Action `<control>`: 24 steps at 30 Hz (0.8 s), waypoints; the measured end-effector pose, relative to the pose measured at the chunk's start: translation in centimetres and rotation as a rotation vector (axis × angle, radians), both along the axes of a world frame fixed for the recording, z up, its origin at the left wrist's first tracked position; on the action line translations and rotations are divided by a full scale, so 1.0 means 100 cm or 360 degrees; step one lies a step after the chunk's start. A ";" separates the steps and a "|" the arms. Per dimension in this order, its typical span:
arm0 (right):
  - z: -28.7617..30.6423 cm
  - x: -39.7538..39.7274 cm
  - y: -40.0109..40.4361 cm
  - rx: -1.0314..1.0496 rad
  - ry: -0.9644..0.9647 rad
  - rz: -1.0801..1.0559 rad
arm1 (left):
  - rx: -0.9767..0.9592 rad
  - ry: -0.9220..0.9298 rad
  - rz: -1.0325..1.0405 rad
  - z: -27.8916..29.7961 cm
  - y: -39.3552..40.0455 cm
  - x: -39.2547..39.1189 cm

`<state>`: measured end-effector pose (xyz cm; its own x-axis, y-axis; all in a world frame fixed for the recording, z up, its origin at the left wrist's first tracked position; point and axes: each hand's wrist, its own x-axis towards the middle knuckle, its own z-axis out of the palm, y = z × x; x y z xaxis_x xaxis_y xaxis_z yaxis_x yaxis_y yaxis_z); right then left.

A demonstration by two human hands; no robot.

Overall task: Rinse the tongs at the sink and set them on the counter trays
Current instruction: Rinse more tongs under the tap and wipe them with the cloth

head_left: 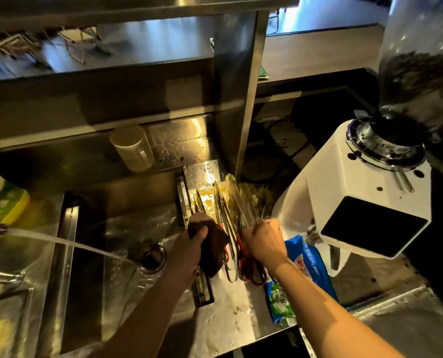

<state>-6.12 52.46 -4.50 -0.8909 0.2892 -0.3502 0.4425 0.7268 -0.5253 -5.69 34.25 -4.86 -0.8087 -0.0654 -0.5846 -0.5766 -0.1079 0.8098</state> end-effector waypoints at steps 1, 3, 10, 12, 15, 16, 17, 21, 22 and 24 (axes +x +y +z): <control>0.004 0.001 0.002 -0.0050 0.0040 0.0005 | 0.0007 0.0013 -0.0002 0.001 -0.001 0.000; 0.014 0.003 0.003 -0.0063 0.0121 -0.0006 | 0.0046 0.0031 -0.0005 0.004 -0.003 -0.001; 0.053 0.010 -0.026 0.0189 0.0085 0.0117 | 0.0363 0.0119 0.0228 0.017 -0.039 0.005; 0.061 0.013 -0.047 0.0125 0.0042 0.0196 | 0.0375 0.0116 0.0319 0.020 -0.059 0.008; 0.069 0.017 -0.082 0.0025 0.0055 0.0299 | 0.0389 0.0101 0.0398 0.022 -0.095 0.011; 0.072 0.019 -0.096 -0.0055 0.0050 0.0334 | 0.0395 0.0088 0.0450 0.022 -0.110 0.014; 0.073 0.019 -0.115 -0.0152 0.0046 0.0381 | 0.0386 0.0093 0.0517 0.021 -0.129 0.018; 0.082 0.025 -0.172 -0.0616 -0.0076 0.0488 | 0.0248 0.0142 0.0642 0.014 -0.189 0.028; 0.083 0.027 -0.185 -0.0701 -0.0138 0.0503 | 0.0259 0.0164 0.0663 0.013 -0.202 0.030; 0.084 0.029 -0.212 -0.0804 -0.0271 0.0548 | 0.0264 0.0235 0.0754 0.010 -0.230 0.033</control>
